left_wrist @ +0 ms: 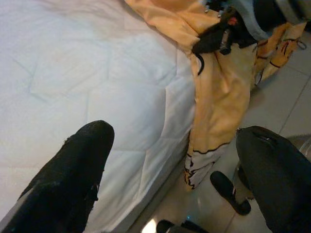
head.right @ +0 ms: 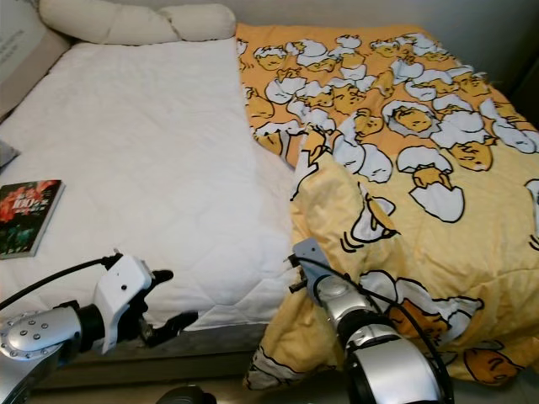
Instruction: Clean up the room
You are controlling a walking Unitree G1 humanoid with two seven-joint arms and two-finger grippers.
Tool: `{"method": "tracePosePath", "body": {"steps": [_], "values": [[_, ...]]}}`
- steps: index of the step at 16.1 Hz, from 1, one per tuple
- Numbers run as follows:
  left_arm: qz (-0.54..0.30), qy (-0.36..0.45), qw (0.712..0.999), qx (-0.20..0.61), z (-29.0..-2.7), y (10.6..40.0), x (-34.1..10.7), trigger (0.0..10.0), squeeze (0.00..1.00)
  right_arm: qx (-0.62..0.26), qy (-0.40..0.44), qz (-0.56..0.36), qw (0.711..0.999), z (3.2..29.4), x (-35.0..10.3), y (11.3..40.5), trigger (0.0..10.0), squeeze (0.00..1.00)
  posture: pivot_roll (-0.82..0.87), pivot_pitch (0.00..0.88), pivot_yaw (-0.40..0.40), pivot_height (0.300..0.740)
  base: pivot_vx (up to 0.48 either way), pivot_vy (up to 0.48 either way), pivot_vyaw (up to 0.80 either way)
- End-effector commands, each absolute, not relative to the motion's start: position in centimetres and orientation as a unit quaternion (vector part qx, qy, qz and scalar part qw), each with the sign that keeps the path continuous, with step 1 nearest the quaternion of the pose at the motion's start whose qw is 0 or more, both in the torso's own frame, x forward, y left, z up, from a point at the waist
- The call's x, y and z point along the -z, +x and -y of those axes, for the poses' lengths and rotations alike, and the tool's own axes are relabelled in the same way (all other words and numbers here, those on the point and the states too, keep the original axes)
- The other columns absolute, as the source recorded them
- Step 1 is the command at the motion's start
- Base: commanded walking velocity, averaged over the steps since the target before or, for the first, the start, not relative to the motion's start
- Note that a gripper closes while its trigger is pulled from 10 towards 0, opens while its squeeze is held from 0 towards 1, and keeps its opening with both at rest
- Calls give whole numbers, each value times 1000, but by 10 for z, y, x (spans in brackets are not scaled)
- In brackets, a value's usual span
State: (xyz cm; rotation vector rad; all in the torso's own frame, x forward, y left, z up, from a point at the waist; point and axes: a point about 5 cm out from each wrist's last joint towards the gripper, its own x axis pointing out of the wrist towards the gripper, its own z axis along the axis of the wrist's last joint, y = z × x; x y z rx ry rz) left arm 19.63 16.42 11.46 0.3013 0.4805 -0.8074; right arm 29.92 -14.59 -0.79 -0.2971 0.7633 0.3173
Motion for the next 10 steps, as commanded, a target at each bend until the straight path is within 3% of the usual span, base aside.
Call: {"method": "tracePosePath", "body": {"steps": [1,2,3,5,6,10], "values": [[-229,148,884,380,-166,198,-115,10000,0,-155,-129,-353,914,147,1,306,0,0,192,0,-17,740,0,0,0],[-223,148,886,379,-164,202,-114,10000,0,-280,-38,-326,902,138,-5,302,0,0,169,0,-17,740,0,0,0],[-223,145,886,380,-163,202,-113,10000,0,-358,-8,-316,879,135,-6,295,0,0,159,0,-16,740,0,0,0],[-225,145,885,381,-163,202,-111,10000,0,-502,24,-314,806,136,-5,270,0,0,154,0,-16,740,0,0,0],[-225,145,885,381,-164,202,-111,10000,0,-525,32,-315,790,136,-5,264,0,0,152,0,-14,740,0,0,0],[-226,146,882,387,-164,202,-110,10000,0,-659,77,-326,673,132,-13,222,0,0,146,0,-5,740,0,0,0]]}}
